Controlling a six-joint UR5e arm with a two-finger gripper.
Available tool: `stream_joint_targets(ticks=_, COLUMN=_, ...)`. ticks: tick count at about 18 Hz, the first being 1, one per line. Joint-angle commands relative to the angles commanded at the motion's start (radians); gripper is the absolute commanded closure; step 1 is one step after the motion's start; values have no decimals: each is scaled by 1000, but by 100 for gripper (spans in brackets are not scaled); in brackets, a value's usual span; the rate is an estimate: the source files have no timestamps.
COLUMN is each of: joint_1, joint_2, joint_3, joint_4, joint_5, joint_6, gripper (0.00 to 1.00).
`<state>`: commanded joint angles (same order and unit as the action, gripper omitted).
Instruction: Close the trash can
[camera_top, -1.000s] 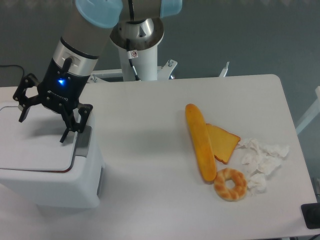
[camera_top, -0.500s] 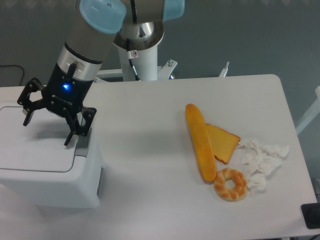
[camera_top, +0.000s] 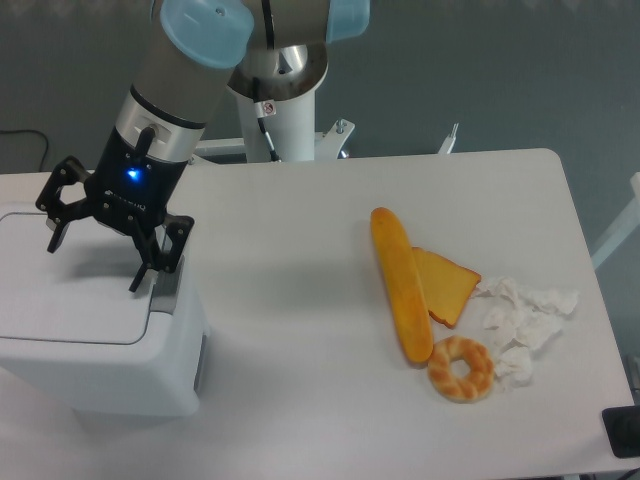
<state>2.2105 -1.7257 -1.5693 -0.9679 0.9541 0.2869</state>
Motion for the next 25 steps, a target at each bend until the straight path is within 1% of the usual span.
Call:
stream_joint_targets(ticks=11, joint_1=2, joint_2=0, joint_3=0, joint_4=0, joint_5=-3, joint_6=2, gripper=0)
stream_joint_targets(ticks=16, joint_1=2, joint_2=6, joint_3=-23, joint_4=0, joint_5=-3, joint_6=3, gripper=0)
stream_joint_targets(ticks=20, joint_1=3, joint_2=8, joint_3=-29, joint_4=2, joint_5=-3, joint_6=5, gripper=0)
stream_joint_targets(ticks=22, joint_1=6, joint_2=9, joint_3=-20, joint_4=2, joint_5=-17, joint_6=-5, gripper=0)
stream_joint_targets(ticks=24, joint_1=6, joint_2=12, joint_3=15, joint_4=2, joint_5=-21, joint_6=-85, gripper=0)
stream_joint_targets(ticks=25, joint_1=6, joint_2=14, joint_3=20, joint_4=2, joint_5=-26, joint_6=-112, gripper=0)
